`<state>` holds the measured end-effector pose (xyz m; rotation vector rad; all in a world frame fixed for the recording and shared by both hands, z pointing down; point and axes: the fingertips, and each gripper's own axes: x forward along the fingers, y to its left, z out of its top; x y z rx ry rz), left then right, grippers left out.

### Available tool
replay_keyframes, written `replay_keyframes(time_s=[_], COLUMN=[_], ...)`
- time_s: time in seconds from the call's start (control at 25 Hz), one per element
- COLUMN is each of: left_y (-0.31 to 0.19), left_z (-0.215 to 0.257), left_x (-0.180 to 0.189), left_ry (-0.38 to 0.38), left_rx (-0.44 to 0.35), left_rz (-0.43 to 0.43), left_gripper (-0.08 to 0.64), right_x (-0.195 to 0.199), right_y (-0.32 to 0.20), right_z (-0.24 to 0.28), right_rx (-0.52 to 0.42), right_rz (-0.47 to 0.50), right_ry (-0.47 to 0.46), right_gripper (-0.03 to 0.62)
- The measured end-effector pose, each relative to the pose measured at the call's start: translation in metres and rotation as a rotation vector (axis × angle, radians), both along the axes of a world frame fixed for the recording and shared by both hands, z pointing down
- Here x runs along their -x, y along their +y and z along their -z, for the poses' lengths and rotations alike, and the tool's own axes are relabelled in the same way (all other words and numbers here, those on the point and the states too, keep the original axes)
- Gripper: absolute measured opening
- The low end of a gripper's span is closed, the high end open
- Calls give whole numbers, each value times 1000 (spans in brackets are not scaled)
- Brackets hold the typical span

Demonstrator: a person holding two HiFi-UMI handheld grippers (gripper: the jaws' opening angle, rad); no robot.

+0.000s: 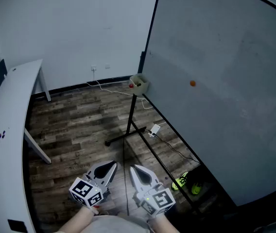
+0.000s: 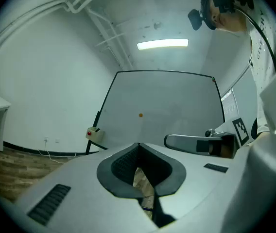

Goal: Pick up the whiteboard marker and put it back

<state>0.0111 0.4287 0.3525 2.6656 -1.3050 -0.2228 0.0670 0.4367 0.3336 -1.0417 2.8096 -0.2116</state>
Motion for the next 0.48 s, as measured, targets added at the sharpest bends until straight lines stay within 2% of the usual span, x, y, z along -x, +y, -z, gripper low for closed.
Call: replay_keyframes(time_s=[0.48], left_y=[4], left_z=[-9], left_x=[-14], left_ry=[8], left_rx=[26], left_rz=[54], left_gripper=[14], right_x=[-17], right_y=[-1], right_z=[-9], right_rx=[8], right_rz=[22], right_ry=[-4], right_gripper=[20])
